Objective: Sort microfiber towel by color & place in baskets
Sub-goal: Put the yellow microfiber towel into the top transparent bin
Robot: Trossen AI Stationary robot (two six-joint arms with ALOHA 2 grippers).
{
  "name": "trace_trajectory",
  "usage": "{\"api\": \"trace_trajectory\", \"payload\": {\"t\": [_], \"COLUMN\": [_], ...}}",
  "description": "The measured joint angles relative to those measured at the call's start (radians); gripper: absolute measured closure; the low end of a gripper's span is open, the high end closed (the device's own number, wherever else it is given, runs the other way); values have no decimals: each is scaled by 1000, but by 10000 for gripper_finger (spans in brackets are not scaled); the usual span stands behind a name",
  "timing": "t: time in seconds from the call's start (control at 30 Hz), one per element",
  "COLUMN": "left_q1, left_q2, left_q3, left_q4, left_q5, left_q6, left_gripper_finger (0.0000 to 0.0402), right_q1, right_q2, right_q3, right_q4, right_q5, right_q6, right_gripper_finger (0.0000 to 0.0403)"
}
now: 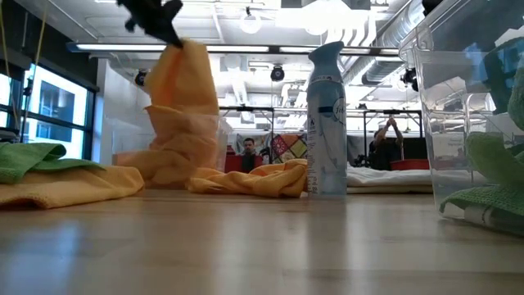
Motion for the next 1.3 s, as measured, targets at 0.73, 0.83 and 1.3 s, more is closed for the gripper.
{"api": "trace_trajectory", "payload": {"t": [0.73,0.83,1.3], "left_q1": [151,150,150], "left_q2": [415,478,643], "left_q3": [6,34,42], "left_q4": [-163,-162,-152], "left_q5": [362,329,289], "left_q6": [-561,-548,-589], "left_gripper_finger": [401,401,395], "right_q1": [-1,-1,-1], "right_q2": [0,0,0], "right_q3": [0,0,0], "right_q4": [0,0,0], "right_q5": [95,100,100], "right_q6": [130,138,156], "right_gripper_finger": [403,403,403]}}
